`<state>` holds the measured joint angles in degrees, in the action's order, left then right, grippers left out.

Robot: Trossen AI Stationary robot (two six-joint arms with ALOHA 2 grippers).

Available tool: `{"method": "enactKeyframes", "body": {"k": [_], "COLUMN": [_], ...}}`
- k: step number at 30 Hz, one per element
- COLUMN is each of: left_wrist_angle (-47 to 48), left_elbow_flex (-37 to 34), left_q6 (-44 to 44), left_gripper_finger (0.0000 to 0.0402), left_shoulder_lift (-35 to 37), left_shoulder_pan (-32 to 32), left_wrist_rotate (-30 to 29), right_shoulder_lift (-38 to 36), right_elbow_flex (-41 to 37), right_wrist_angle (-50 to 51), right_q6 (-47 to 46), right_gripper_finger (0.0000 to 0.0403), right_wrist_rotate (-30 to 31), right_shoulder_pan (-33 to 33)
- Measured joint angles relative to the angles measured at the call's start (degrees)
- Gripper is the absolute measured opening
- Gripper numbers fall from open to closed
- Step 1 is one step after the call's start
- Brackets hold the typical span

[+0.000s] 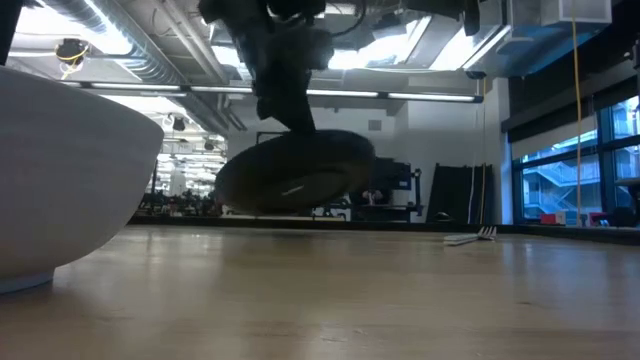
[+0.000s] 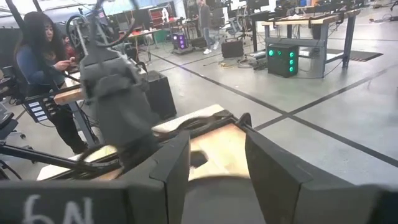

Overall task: Set table place
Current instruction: Move the black plate to the center of the table

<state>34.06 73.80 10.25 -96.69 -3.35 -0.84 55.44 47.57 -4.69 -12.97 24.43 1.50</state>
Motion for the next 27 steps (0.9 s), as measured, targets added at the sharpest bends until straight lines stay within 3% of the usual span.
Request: {"method": "enactKeyframes", "body": {"k": [9,15,27], "left_wrist_angle": [-0.2,1.0,-4.0], "left_elbow_flex": [0.0,0.0,0.0], "left_q6": [-13.2,-13.4,-4.1], "left_gripper_finger": [0.0,0.0,0.0], "left_shoulder_lift": [-0.5,-2.3,-10.4], "left_shoulder_pan": [7.1,8.0,12.2], "left_wrist_rotate": [3.6,3.6,2.5], "right_shoulder_lift": [0.0,0.0,0.4], "right_elbow_flex": [0.0,0.0,0.0], "right_wrist_angle": [0.3,0.4,4.7], "right_q6": [0.0,-1.6,-2.0], "right_gripper_finger": [0.0156,0.0156,0.0156], "right_wrist_rotate": [0.0,0.0,0.0], "right_shoulder_pan": [0.0,0.0,0.0]}}
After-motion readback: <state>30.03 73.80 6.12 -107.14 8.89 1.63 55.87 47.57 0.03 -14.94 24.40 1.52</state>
